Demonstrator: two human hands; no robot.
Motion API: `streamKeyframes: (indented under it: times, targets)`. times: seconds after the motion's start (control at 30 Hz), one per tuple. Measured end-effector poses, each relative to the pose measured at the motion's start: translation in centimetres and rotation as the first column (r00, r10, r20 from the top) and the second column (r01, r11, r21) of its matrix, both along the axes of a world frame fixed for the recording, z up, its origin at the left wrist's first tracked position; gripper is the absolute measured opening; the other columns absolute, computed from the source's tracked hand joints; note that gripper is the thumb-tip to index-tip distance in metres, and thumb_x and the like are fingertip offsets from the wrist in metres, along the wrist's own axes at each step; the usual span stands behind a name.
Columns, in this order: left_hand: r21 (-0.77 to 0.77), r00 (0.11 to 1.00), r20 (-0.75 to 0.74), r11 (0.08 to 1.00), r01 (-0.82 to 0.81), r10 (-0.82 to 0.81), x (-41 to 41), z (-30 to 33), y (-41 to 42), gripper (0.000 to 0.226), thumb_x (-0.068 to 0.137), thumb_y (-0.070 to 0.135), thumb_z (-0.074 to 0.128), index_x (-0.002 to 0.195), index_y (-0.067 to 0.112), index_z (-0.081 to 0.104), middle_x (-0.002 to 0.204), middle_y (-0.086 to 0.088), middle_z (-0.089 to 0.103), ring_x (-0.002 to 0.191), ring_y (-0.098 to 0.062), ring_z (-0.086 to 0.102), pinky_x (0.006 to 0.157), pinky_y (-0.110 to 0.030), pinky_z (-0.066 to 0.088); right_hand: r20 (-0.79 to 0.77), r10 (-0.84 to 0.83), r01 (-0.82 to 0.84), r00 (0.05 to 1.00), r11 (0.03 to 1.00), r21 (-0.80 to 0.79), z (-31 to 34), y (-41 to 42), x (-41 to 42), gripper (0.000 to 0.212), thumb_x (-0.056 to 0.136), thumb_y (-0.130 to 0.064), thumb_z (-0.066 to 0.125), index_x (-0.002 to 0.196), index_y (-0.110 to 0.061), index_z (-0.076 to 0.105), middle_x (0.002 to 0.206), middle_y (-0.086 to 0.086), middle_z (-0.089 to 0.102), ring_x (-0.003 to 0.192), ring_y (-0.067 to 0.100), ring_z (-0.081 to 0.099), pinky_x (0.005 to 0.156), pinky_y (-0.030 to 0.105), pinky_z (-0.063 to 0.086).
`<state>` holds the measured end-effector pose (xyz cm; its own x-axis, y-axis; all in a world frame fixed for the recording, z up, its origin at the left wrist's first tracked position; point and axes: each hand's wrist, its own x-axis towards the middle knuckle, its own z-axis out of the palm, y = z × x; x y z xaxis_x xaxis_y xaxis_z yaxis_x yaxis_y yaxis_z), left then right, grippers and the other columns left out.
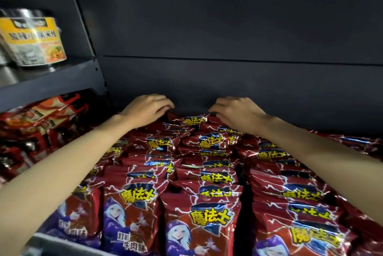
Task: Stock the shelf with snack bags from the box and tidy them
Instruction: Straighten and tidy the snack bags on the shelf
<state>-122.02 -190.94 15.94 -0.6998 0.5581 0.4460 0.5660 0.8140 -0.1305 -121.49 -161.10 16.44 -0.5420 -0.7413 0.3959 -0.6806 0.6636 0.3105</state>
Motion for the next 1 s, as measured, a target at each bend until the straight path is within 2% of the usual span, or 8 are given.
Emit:
streamKeyframes:
  times: [0.07,0.17,0.23,0.4,0.53,0.7,0.87,1.0]
  targets:
    - [-0.010,0.993,0.033,0.993,-0.114,0.114,0.2,0.0,-3.3,0.024,0.092,0.013,0.054,0.114,0.018,0.064,0.115,0.002,0.063,0.104,-0.019,0.061,0.086,-0.033,0.049,0.024,0.055,-0.055,0.998,0.998,-0.005,0.2,-2.0,-0.4,0.028,0.096,-0.018,0.049,0.122,-0.019,0.060,0.114,0.000,0.062,0.105,0.021,0.058,0.078,0.039,0.055]
    - [-0.062,0.935,0.216,0.959,-0.275,0.282,0.3,-0.2,-6.4,0.029,0.092,0.015,0.055,0.120,0.022,0.060,0.120,0.001,0.059,0.103,-0.019,0.060,0.087,-0.032,0.048,0.079,0.065,-0.070,0.995,0.995,0.074,-0.3,-5.0,-0.8,0.032,0.098,-0.014,0.045,0.127,-0.022,0.055,0.119,-0.002,0.060,0.110,0.019,0.055,0.083,0.035,0.052]
    - [-0.088,0.914,0.263,0.951,-0.297,0.310,-0.2,-0.3,-6.9,0.030,0.092,0.019,0.055,0.121,0.023,0.060,0.121,0.001,0.059,0.103,-0.017,0.060,0.088,-0.031,0.047,0.057,0.036,-0.042,0.998,0.994,0.105,-0.5,-6.0,-1.1,0.033,0.098,-0.016,0.045,0.129,-0.025,0.052,0.118,-0.004,0.060,0.109,0.019,0.056,0.078,0.031,0.050]
    - [-0.136,0.888,0.325,0.946,-0.295,0.324,-1.1,0.1,-6.9,0.029,0.095,0.022,0.053,0.123,0.019,0.058,0.119,-0.004,0.062,0.105,-0.017,0.060,0.089,-0.029,0.045,0.041,-0.021,0.012,0.999,0.979,0.202,0.0,-7.7,-1.4,0.038,0.097,-0.028,0.049,0.134,-0.025,0.045,0.114,-0.002,0.063,0.101,0.021,0.063,0.074,0.034,0.053]
    - [-0.158,0.913,0.245,0.943,-0.294,0.326,-1.0,0.1,-6.6,0.027,0.095,0.027,0.052,0.120,0.021,0.062,0.112,-0.007,0.062,0.103,-0.023,0.060,0.089,-0.030,0.045,0.016,-0.052,0.047,0.998,0.972,0.229,-0.4,-8.3,-1.5,0.035,0.097,-0.020,0.048,0.132,-0.022,0.047,0.111,-0.002,0.063,0.097,0.021,0.064,0.073,0.034,0.052]
    - [-0.047,0.983,0.026,0.983,-0.180,0.181,-1.6,-1.1,-3.9,0.023,0.094,0.024,0.053,0.113,0.018,0.066,0.108,-0.004,0.068,0.103,-0.021,0.060,0.086,-0.035,0.048,-0.003,-0.070,0.069,0.998,0.973,0.221,-1.1,-8.4,-2.0,0.035,0.095,-0.013,0.050,0.129,-0.022,0.049,0.108,-0.002,0.063,0.094,0.020,0.064,0.071,0.032,0.051]
    - [-0.175,0.983,0.075,0.973,-0.152,0.167,-2.0,-1.2,-3.1,0.027,0.093,0.030,0.054,0.117,0.020,0.063,0.113,-0.001,0.066,0.106,-0.018,0.060,0.088,-0.035,0.049,-0.037,-0.093,0.098,0.995,0.972,0.215,-1.4,-8.5,-2.0,0.036,0.093,-0.009,0.049,0.126,-0.022,0.051,0.107,-0.004,0.062,0.093,0.020,0.064,0.064,0.030,0.045]
    - [-0.133,0.985,0.046,0.978,-0.160,0.167,-1.9,-1.7,-4.6,0.028,0.088,0.037,0.061,0.111,0.022,0.064,0.110,0.004,0.067,0.104,-0.018,0.061,0.079,-0.038,0.052,-0.038,-0.118,0.123,0.992,0.974,0.188,-1.7,-8.3,-1.8,0.031,0.088,-0.006,0.055,0.116,-0.019,0.057,0.100,-0.002,0.063,0.088,0.023,0.065,0.058,0.031,0.044]
